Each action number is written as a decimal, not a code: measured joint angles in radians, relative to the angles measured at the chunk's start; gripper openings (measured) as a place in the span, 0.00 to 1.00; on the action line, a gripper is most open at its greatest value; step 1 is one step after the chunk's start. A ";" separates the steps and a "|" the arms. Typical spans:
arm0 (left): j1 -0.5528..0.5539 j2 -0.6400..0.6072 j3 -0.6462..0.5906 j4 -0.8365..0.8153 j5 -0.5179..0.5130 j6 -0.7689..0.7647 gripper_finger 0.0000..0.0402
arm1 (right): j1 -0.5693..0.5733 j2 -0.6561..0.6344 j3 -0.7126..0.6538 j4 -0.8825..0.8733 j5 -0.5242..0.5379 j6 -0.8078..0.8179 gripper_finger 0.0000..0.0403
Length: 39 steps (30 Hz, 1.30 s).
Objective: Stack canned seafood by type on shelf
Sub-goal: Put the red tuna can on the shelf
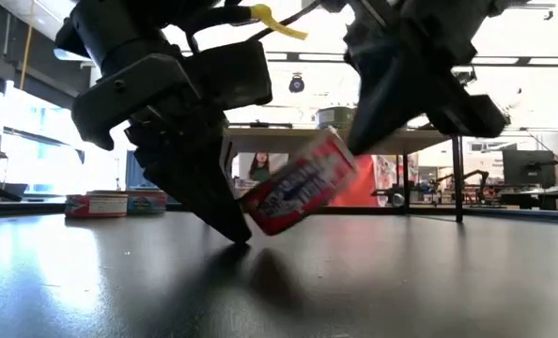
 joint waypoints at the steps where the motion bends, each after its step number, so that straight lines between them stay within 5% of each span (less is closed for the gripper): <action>1: 0.000 0.000 -0.001 -0.004 -0.001 0.002 0.00 | 0.000 0.000 0.007 0.002 0.004 -0.004 0.00; 31: 0.025 0.010 -0.008 0.195 0.031 0.036 0.00 | -0.005 -0.021 0.016 0.177 0.036 -0.052 0.00; 39: 0.027 -0.008 -0.004 0.114 0.052 0.034 0.00 | -0.005 -0.041 0.014 0.169 0.056 -0.085 0.00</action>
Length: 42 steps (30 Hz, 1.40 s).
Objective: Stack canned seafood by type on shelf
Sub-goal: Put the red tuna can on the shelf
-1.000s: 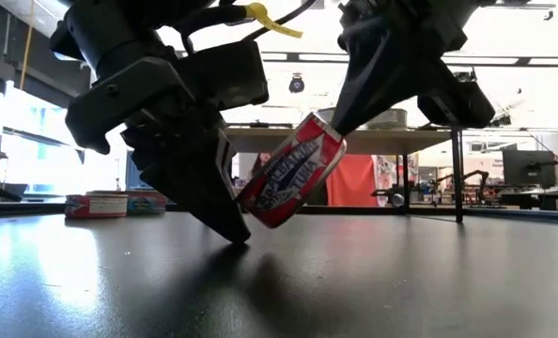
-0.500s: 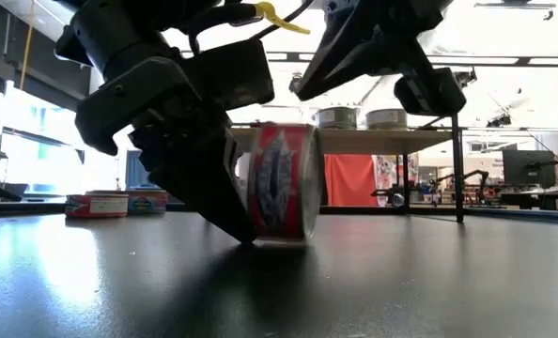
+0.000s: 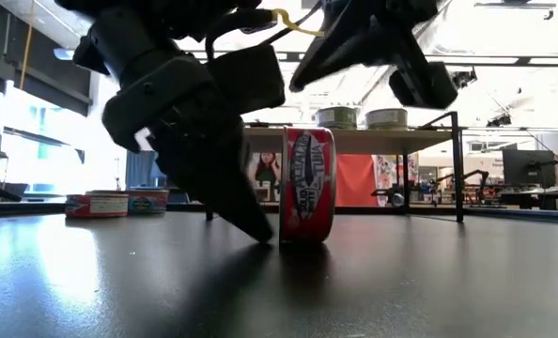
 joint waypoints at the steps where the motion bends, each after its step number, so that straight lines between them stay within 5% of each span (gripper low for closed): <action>1: 0.000 -0.014 0.000 -0.039 0.001 -0.006 0.00 | 0.000 -0.011 0.000 0.000 0.006 -0.007 0.00; 7: 0.009 -0.150 -0.049 -0.105 0.030 0.052 0.00 | 0.006 -0.065 0.000 0.007 0.086 -0.028 0.00; 13: 0.039 -0.275 -0.169 -0.050 0.031 0.033 0.00 | -0.014 -0.086 0.000 0.250 0.101 -0.127 0.03; 17: 0.043 -0.356 -0.244 -0.016 0.051 -0.077 0.00 | -0.029 -0.086 0.000 0.422 0.102 -0.247 0.16; 24: 0.014 -0.432 -0.285 0.024 0.064 -0.185 0.00 | -0.017 -0.087 0.000 0.616 0.070 -0.377 0.53; 31: 0.009 -0.430 -0.285 0.206 0.103 -0.271 0.00 | -0.045 -0.087 0.000 0.556 0.142 -0.383 0.79; 35: 0.015 -0.431 -0.269 0.229 0.105 -0.331 0.00 | -0.065 -0.098 0.000 0.469 -0.052 -0.403 0.82; 39: 0.027 -0.486 -0.229 0.079 0.102 -0.271 0.00 | -0.015 -0.107 0.028 0.288 -0.104 -0.398 0.82; 42: 0.048 -0.576 -0.184 -0.147 0.036 -0.194 0.00 | 0.034 -0.088 0.180 -0.010 -0.039 -0.391 0.82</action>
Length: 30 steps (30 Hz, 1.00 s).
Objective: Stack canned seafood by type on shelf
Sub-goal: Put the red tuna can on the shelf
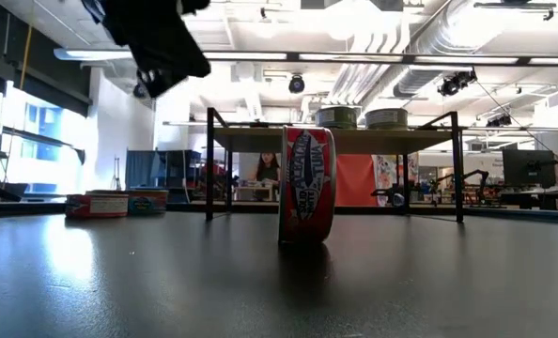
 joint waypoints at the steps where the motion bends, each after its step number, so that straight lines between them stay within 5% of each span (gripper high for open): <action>1: 0.010 -0.031 0.010 -0.066 -0.034 0.033 0.00 | 0.013 0.016 0.070 -0.143 0.044 0.026 0.82; 5: 0.078 -0.151 0.018 -0.177 -0.117 0.195 0.00 | 0.022 0.143 0.353 -0.768 0.169 0.354 0.82; 8: 0.152 -0.211 0.012 -0.182 -0.074 0.311 0.00 | -0.002 0.260 0.520 -0.998 0.169 0.534 0.82; 14: 0.279 -0.259 0.010 -0.190 0.123 0.473 0.00 | -0.060 0.486 0.756 -1.057 0.088 0.642 0.82; 21: 0.352 -0.263 0.010 -0.204 0.200 0.613 0.00 | -0.093 0.679 0.993 -1.263 -0.003 0.686 0.82; 25: 0.373 -0.263 0.010 -0.229 0.310 0.640 0.00 | -0.093 0.696 0.937 -1.238 -0.150 0.798 0.82; 30: 0.376 -0.263 0.011 -0.222 0.323 0.640 0.00 | -0.089 0.725 0.908 -1.192 -0.150 0.856 0.82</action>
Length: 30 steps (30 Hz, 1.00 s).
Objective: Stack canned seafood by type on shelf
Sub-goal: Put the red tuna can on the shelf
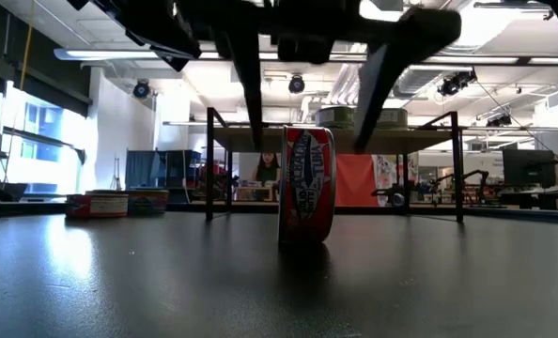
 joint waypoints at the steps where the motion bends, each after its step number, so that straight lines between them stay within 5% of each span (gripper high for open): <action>1: 0.000 0.000 0.000 -0.001 0.000 0.000 0.00 | 0.000 -0.006 0.002 0.002 0.007 0.001 0.82; 9: 0.000 0.000 0.000 0.003 -0.004 -0.019 0.00 | -0.016 0.001 0.002 -0.040 0.029 -0.041 0.75; 16: -0.003 -0.029 0.000 -0.020 0.031 -0.050 0.00 | -0.022 0.003 -0.014 -0.041 0.034 -0.144 0.27; 25: 0.022 -0.233 0.002 -0.044 -0.031 -0.117 0.00 | -0.028 -0.129 -0.014 -0.057 0.197 -0.351 0.27; 30: 0.033 -0.315 0.002 -0.009 -0.096 -0.211 0.00 | -0.075 -0.255 -0.014 0.014 0.465 -0.451 0.27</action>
